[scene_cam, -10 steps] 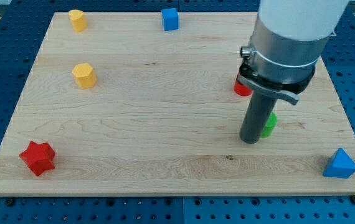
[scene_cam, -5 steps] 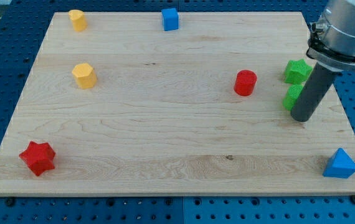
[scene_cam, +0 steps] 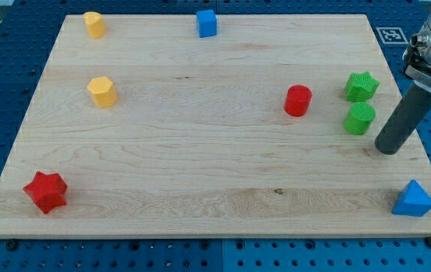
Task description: Slide the green circle closer to the green star
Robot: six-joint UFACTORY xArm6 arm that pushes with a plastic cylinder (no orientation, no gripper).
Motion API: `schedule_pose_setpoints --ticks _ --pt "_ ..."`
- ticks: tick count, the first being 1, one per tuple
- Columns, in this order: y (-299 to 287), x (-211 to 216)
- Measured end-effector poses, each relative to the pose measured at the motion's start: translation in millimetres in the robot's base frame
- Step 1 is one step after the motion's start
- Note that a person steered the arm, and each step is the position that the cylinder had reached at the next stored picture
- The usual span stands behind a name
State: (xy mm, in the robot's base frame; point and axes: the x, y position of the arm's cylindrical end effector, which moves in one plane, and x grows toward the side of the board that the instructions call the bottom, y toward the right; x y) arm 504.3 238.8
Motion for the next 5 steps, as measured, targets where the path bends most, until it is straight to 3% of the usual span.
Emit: schedule_pose_setpoints --ticks 5 --pt "-24.6 -22.0"
